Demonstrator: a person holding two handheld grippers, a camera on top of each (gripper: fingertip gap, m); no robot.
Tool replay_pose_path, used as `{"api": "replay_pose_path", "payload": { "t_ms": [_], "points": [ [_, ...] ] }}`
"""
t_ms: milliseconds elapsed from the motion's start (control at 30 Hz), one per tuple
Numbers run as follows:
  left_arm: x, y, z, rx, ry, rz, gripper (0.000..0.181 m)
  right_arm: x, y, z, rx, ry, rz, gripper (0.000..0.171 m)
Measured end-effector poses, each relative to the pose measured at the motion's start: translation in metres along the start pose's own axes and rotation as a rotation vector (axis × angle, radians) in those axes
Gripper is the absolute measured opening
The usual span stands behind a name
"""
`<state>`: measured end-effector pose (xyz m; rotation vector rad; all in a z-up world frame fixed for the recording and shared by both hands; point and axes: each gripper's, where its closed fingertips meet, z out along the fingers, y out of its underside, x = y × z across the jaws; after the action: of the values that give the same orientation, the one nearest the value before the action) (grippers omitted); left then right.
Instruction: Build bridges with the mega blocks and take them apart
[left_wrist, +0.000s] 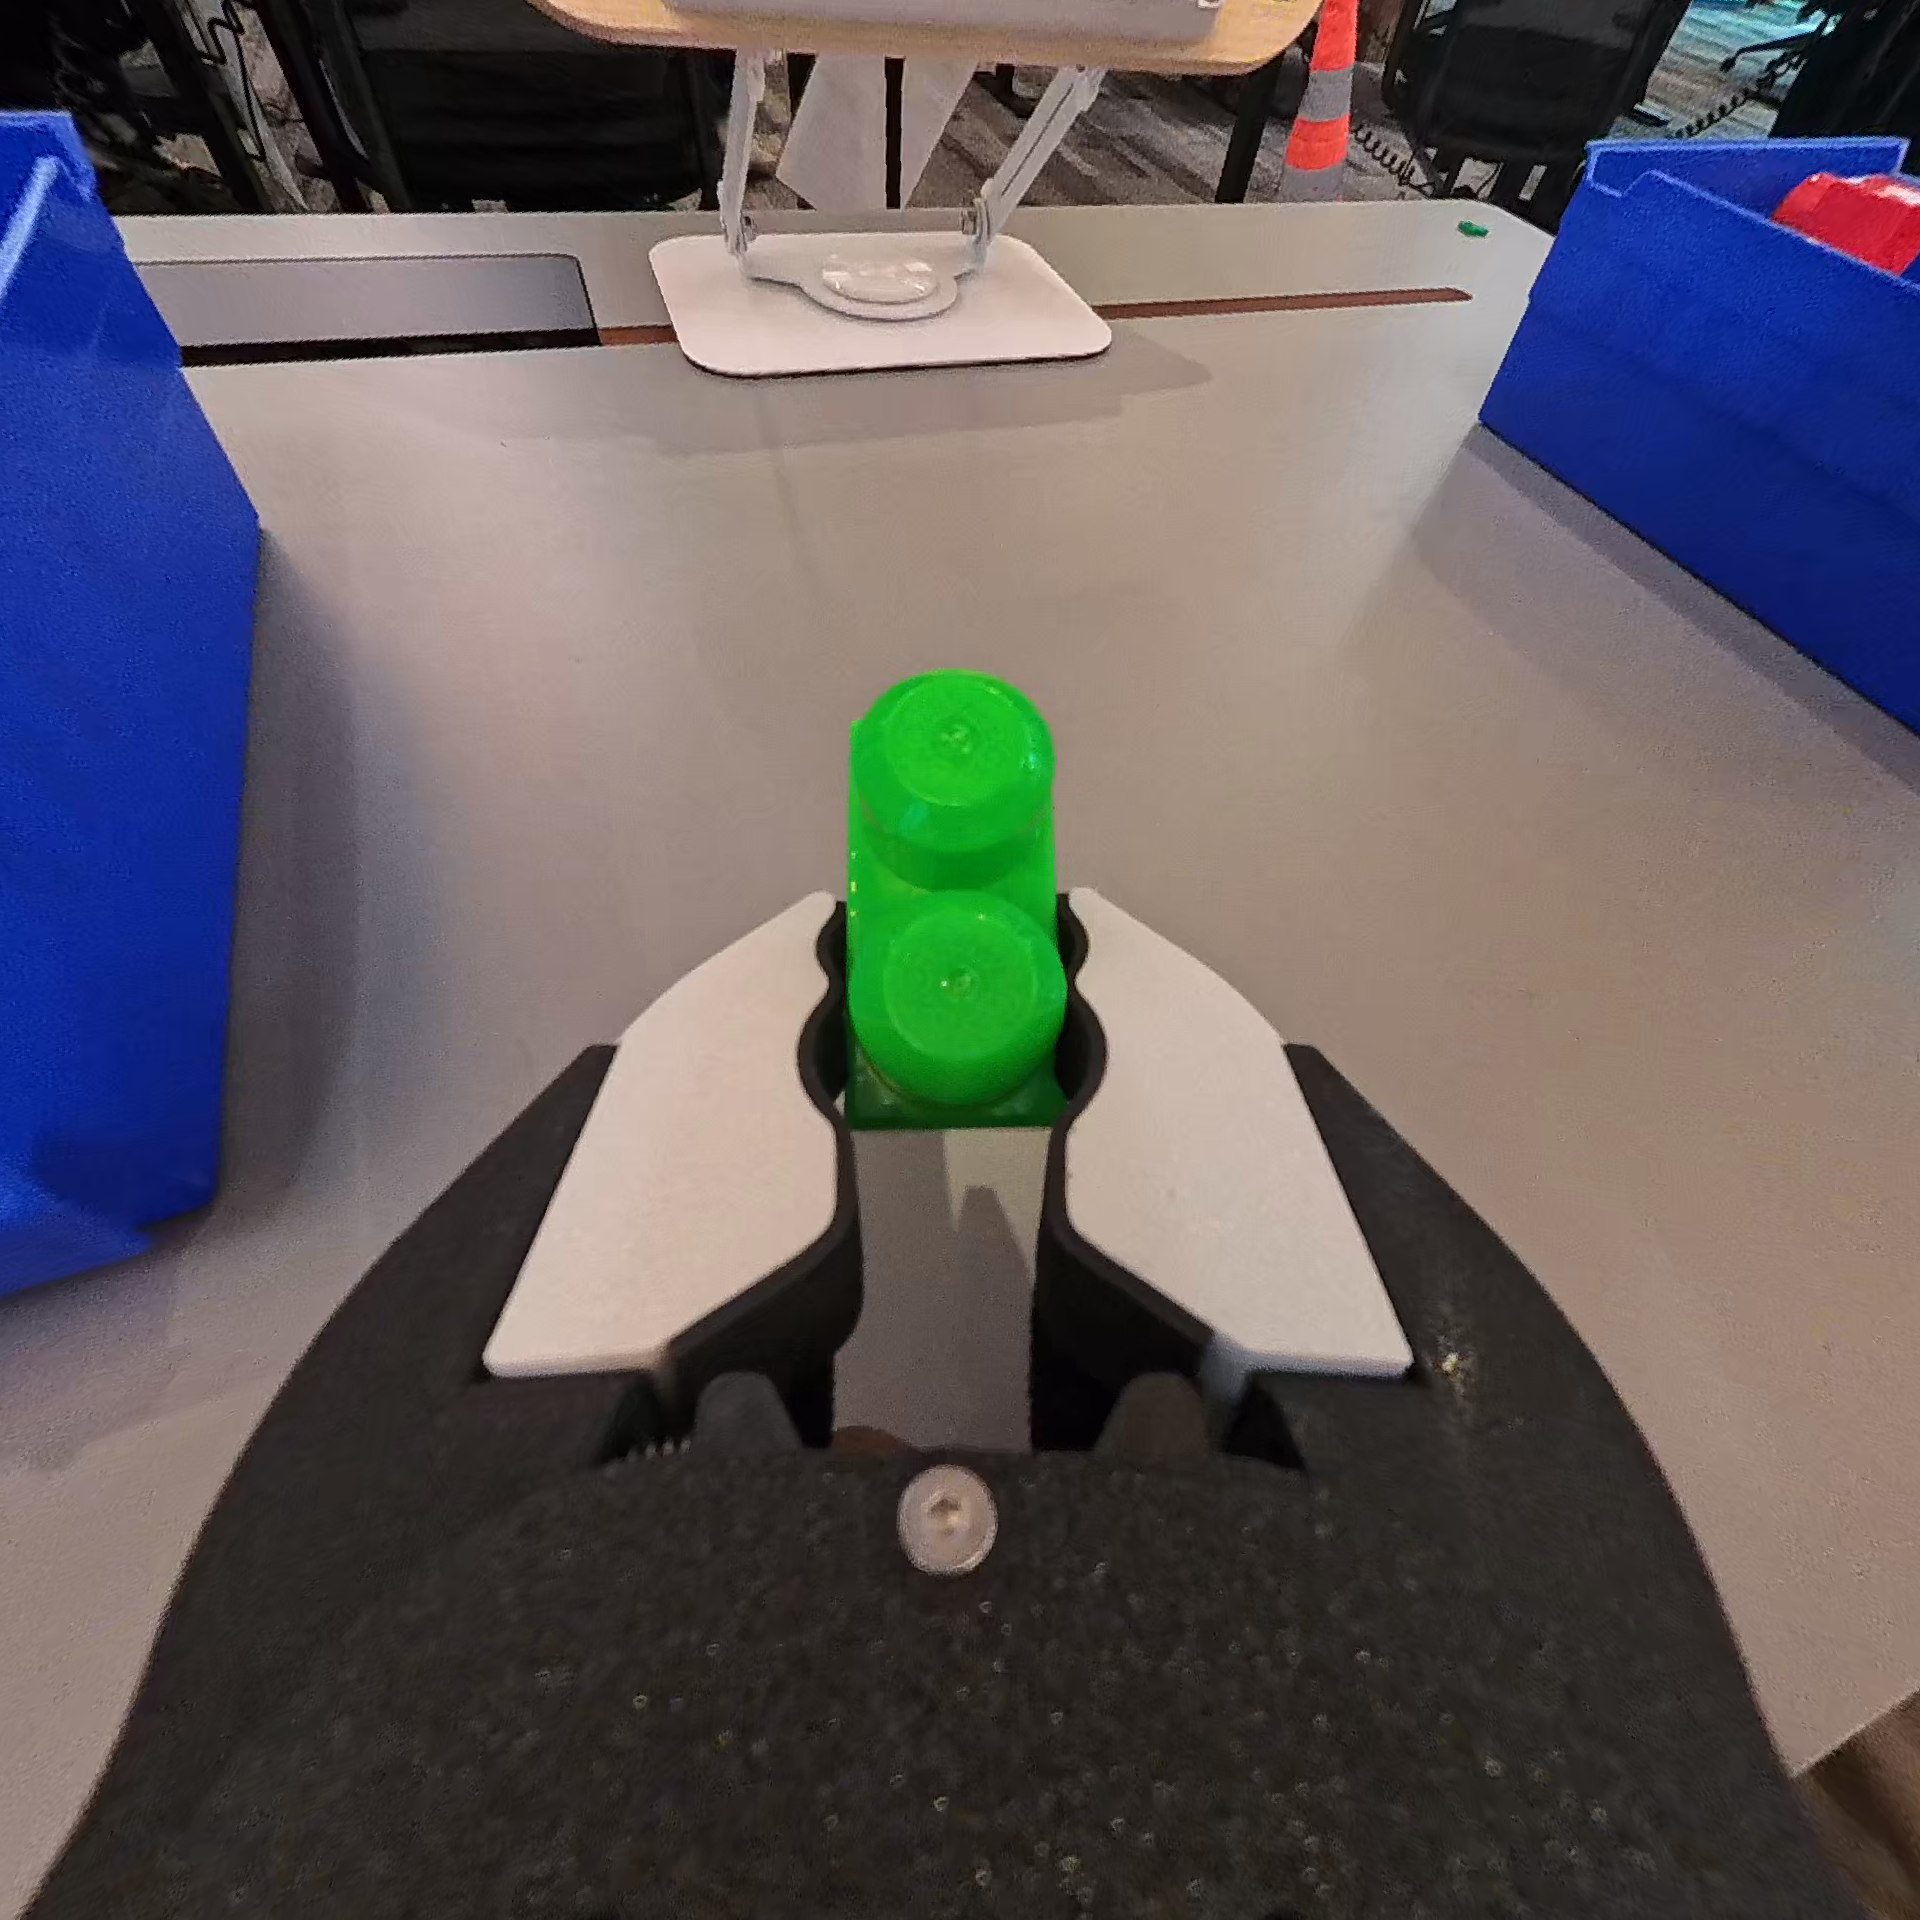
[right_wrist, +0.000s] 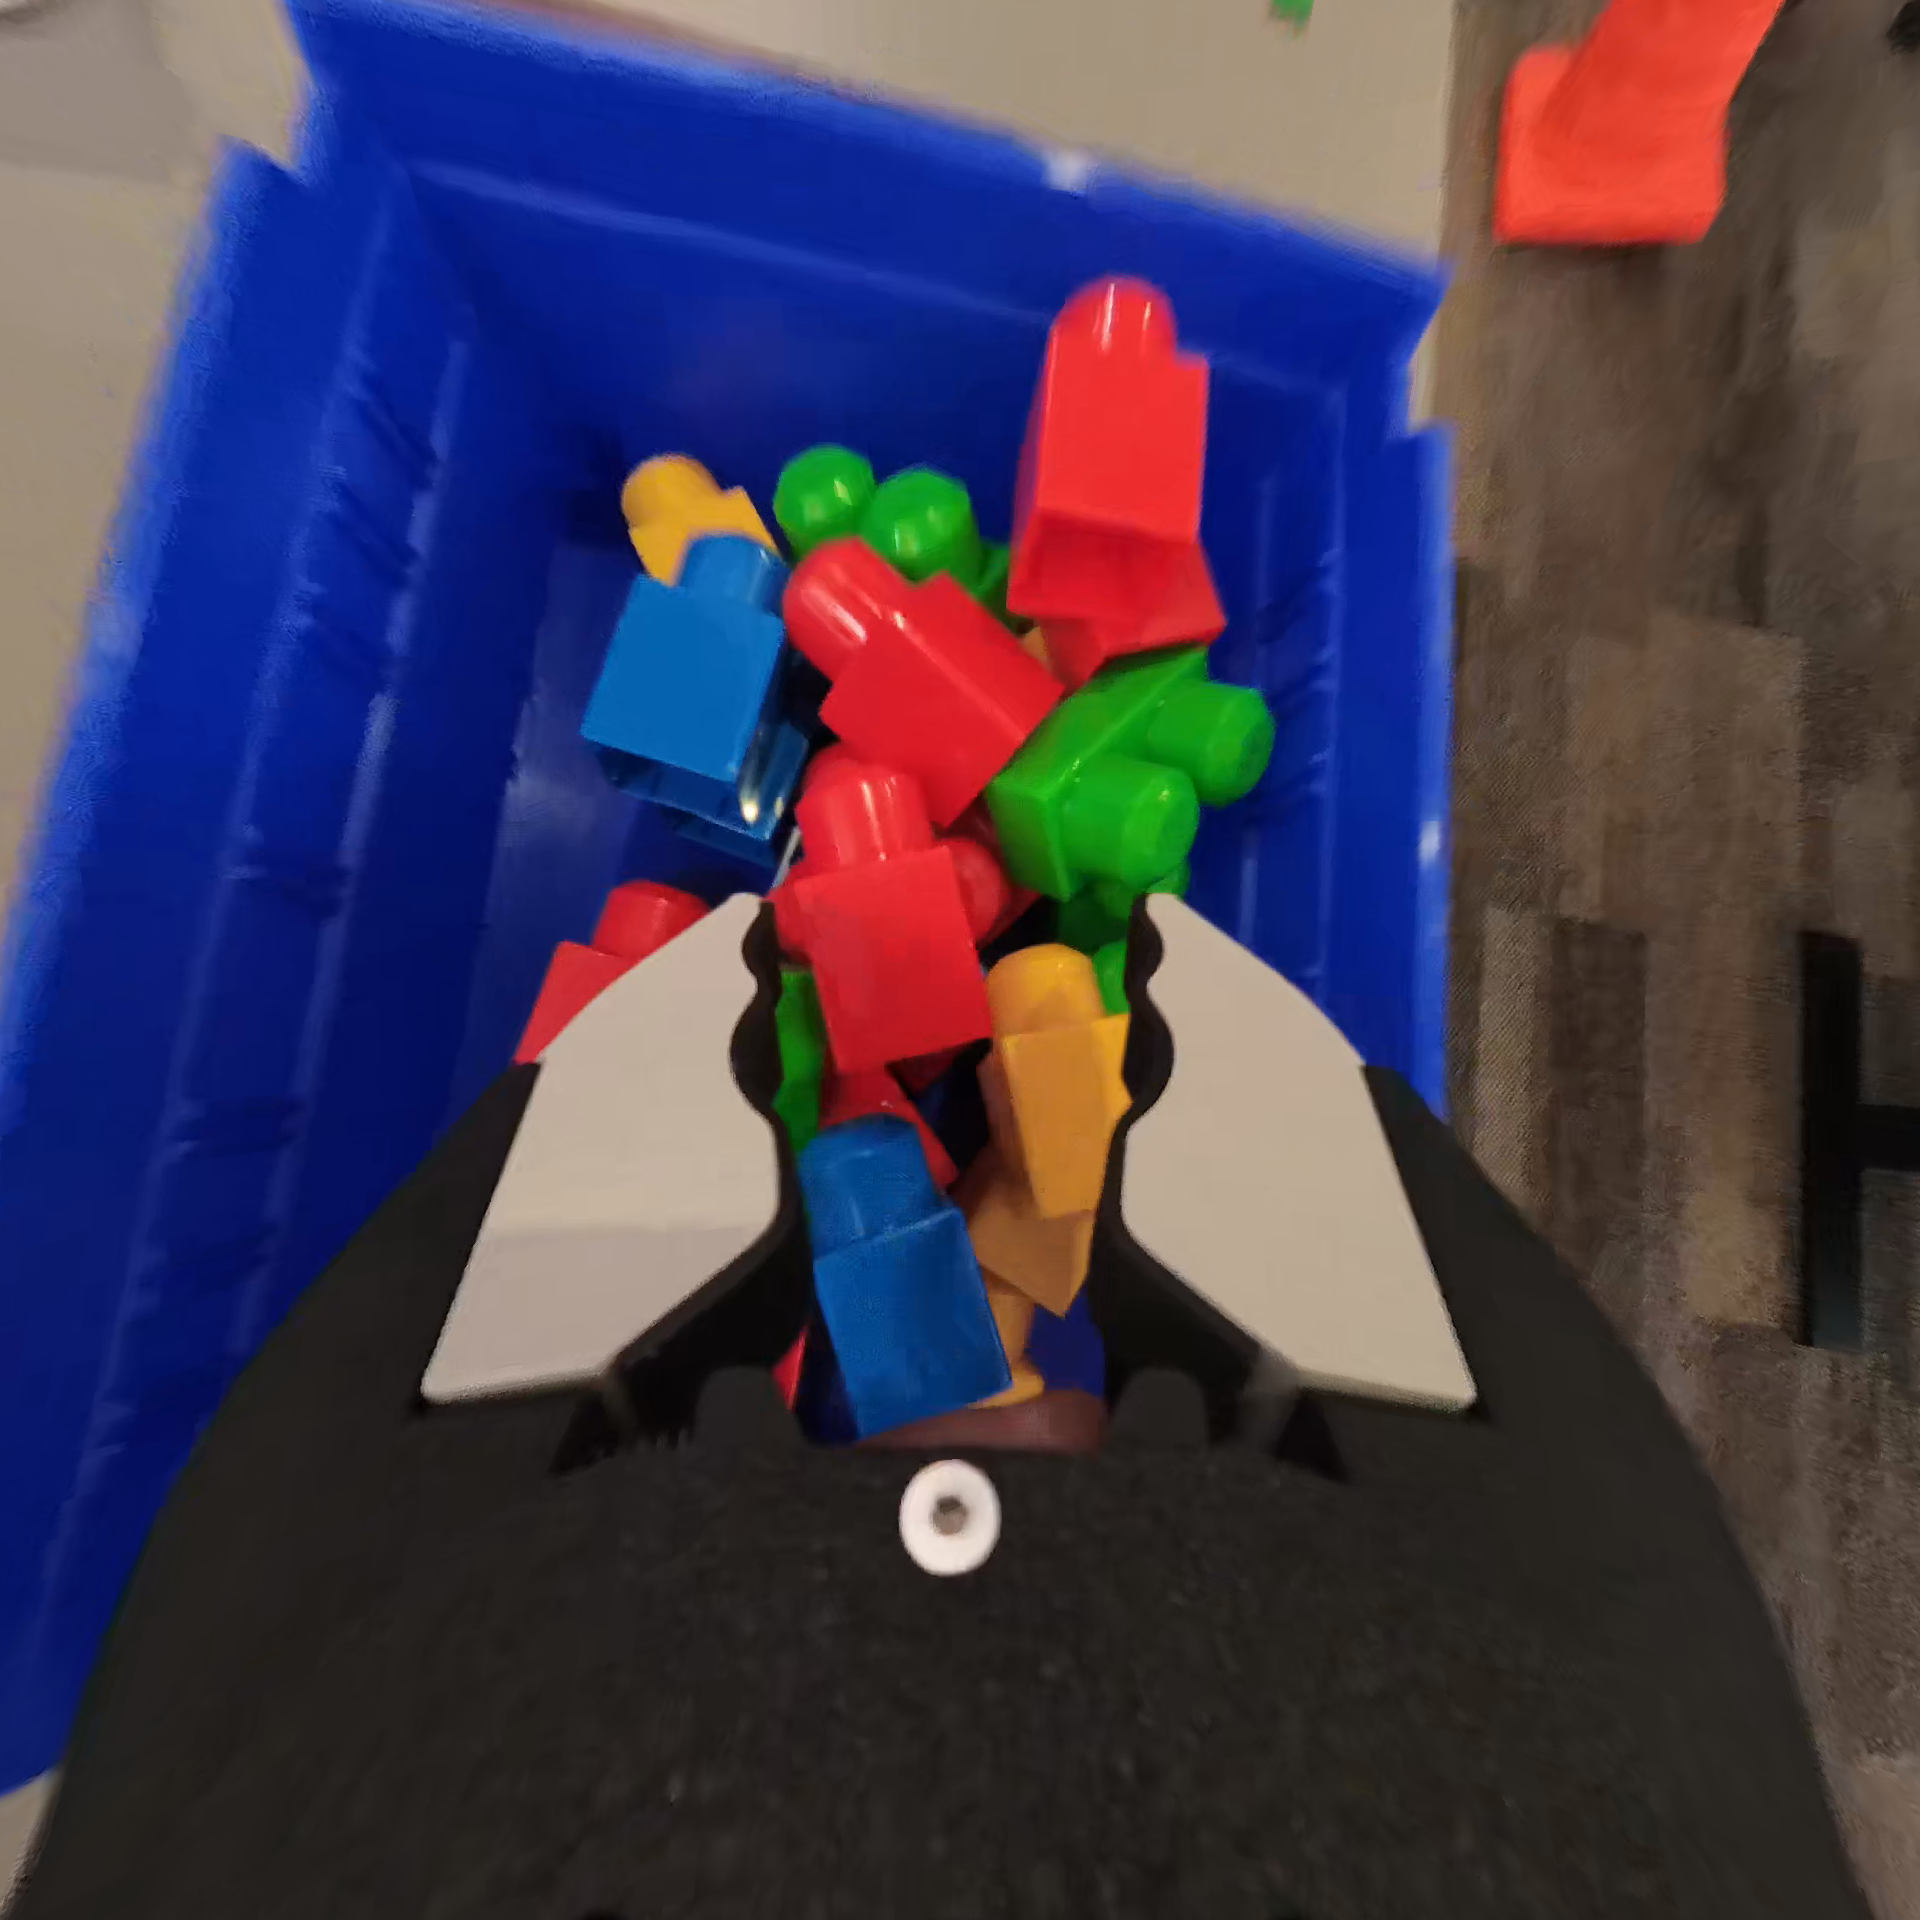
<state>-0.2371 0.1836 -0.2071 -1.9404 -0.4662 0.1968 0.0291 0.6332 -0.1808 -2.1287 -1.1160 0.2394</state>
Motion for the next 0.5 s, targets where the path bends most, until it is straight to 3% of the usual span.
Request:
{"api": "replay_pose_path", "payload": {
  "t_ms": [167,267,367,500],
  "points": [
    [-0.003,-0.003,-0.001,0.002,-0.009,0.004,0.036,-0.049,-0.064,-0.107,0.38,-0.067,-0.051,0.064],
    [-0.006,-0.005,-0.003,0.01,-0.016,-0.005,0.036,-0.103,-0.07,-0.162,0.606,-0.119,-0.066,0.062],
    [-0.01,-0.007,-0.003,0.018,-0.036,-0.006,0.036,-0.159,-0.046,-0.177,0.76,-0.129,-0.048,0.06],
    [-0.015,-0.009,-0.003,0.023,-0.048,-0.006,0.036,-0.233,0.002,-0.151,0.786,-0.129,-0.051,0.062]
  ]
}}
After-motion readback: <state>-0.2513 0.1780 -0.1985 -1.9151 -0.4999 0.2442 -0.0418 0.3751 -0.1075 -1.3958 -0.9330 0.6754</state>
